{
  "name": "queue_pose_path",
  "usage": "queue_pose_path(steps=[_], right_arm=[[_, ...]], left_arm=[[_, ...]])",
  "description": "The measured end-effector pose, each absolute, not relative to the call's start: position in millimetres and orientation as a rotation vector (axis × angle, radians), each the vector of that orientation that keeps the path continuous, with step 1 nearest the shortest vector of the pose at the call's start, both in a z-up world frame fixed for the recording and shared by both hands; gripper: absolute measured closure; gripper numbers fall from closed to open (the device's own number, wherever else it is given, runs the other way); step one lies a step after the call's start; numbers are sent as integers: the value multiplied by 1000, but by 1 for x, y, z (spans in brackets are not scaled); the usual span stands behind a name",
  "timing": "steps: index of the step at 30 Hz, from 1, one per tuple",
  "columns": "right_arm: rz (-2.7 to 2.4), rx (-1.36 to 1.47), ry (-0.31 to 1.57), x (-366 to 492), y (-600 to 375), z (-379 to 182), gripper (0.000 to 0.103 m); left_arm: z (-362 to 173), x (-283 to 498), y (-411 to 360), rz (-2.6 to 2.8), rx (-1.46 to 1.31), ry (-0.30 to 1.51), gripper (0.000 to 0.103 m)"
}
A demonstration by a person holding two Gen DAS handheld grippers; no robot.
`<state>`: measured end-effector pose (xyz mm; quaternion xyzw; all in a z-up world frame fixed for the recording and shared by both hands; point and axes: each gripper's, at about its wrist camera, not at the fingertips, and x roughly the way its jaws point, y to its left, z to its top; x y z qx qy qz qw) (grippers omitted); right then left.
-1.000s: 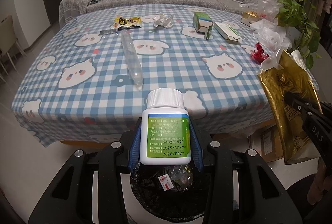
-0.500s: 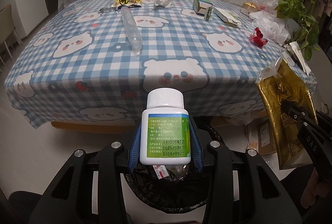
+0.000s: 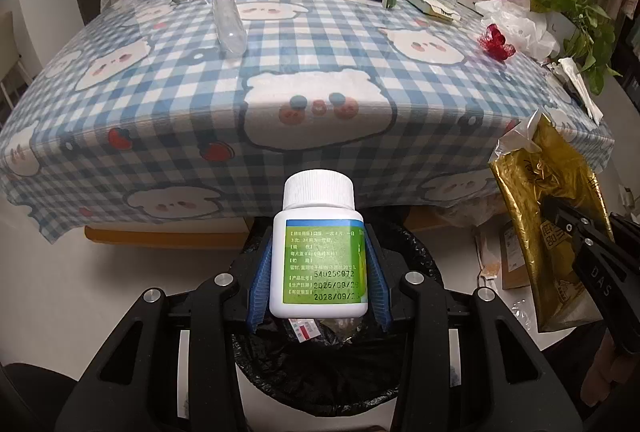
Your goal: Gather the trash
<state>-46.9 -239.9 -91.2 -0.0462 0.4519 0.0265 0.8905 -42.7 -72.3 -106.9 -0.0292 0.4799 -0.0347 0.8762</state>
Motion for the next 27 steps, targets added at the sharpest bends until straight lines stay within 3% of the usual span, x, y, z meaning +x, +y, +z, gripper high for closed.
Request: queue_pose_path(steps=[27], right_arm=[[-15,-49,1026,-54,-268,-154,101]], left_arm=[[-193,-29,-113,-93,-56,1099,63]])
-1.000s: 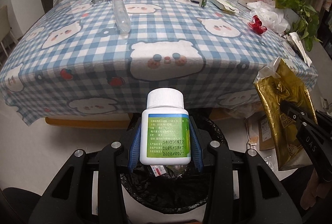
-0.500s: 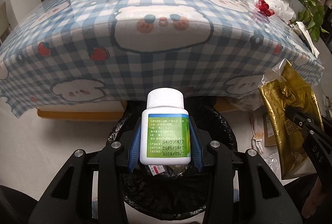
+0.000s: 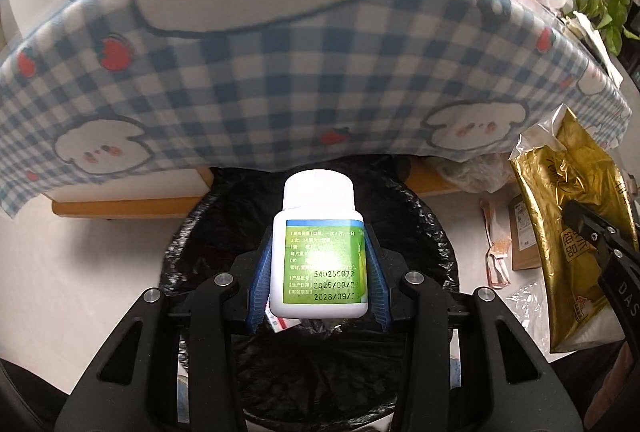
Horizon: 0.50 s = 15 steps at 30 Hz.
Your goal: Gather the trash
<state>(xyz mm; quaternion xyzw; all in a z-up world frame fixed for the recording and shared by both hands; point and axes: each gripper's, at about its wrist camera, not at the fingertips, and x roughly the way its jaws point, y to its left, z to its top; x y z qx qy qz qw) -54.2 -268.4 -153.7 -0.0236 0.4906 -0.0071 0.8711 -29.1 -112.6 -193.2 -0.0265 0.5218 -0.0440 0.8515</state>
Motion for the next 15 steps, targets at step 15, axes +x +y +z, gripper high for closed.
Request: queue_pose_path(steps=[15], right_arm=[[-15,-40,1039,-57,-265,-166,101]], left_arm=[[-210,-33,-122,-120,-46,1097,62]])
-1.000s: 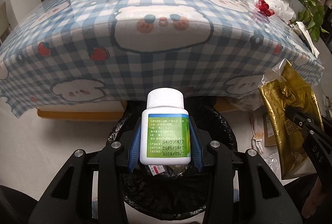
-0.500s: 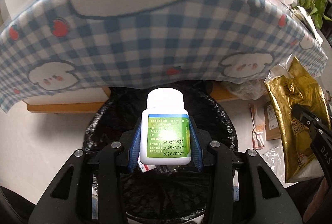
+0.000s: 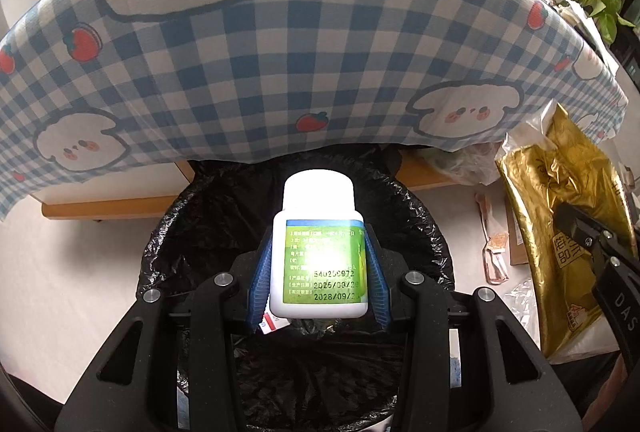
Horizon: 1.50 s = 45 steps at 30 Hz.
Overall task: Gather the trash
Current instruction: 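Open the left tool to drop the white pill bottle into the bin, then open the right tool to drop the gold foil bag into the bin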
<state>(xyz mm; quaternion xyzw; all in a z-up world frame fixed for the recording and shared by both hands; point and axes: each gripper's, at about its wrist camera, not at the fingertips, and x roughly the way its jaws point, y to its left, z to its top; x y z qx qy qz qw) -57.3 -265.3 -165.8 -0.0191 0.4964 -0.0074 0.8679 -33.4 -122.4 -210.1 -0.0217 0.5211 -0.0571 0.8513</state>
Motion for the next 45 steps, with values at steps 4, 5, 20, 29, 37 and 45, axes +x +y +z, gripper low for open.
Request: queue_pose_path(steps=[4,5,20,29,37,45], right_arm=[[-7,-42,1046,-54,-260,-167,101],[-4,-43,1048,-53,-258,-167,100],[102,-69,1041,-42,-190,-168,100],[166,-105,1040,-39,-139,-173,100],[198,-133,1063,-34,-111,-184,100],[231,-162,1076,-36,-90,-192,100]], left_arm=[[-211,-34,-117,-116,-37,1096,59],[-210,-35,-115,-110,-32,1091,55],[-188,-51,-41,-33,-88,1028,10],[-182,-56,5,50,-108,1013,6],[-182,-61,44,108,-125,1021,6],[-186,-70,69,134,-150,1031,6]])
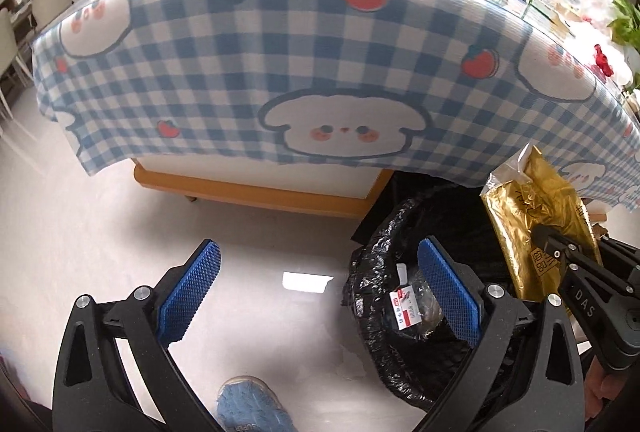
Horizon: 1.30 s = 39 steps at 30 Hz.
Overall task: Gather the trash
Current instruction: 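Open the right tool to drop the gold foil bag into the bin, then raise both open tools back up toward the table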
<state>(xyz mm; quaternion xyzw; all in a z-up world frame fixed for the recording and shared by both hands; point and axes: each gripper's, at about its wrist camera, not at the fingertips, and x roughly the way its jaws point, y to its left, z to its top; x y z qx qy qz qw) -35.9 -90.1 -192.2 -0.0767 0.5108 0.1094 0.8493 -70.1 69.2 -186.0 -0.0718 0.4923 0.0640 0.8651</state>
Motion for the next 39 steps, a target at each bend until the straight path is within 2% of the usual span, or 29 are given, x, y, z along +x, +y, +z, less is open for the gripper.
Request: queue_pose_path(steps=[6,9,11,13,20,22,26,30,39], right_arm=[[239,-183,1084,-38,-81,-194,95],[234,-191,1079,-39,-78,-195,80],[231,-191,1075,-38,-79,-194,75],[220,-192,1069,-38,-81,-193,64],[204,-175,1063,-38,-92,-188,44],[195,-166,1056,-38,-96,-184,36],[183,-159,1037,-40,-103,-177,25],[174,-162,1014,-41,-109,-169,11],[173,-148,960,-47,-124,-142,8]], left_arm=[[-189,-72,72,127,-142,1043,6],[-191,-72,70,125,-141,1048,6],[-191,-72,69,125,-139,1049,6],[-191,-71,67,124,-137,1050,6],[-182,-70,58,116,-137,1048,6],[-177,-70,55,115,-140,1046,6],[-168,-70,48,106,-134,1043,6],[-157,-72,44,103,-124,1024,6],[-140,-75,43,96,-115,1006,6]])
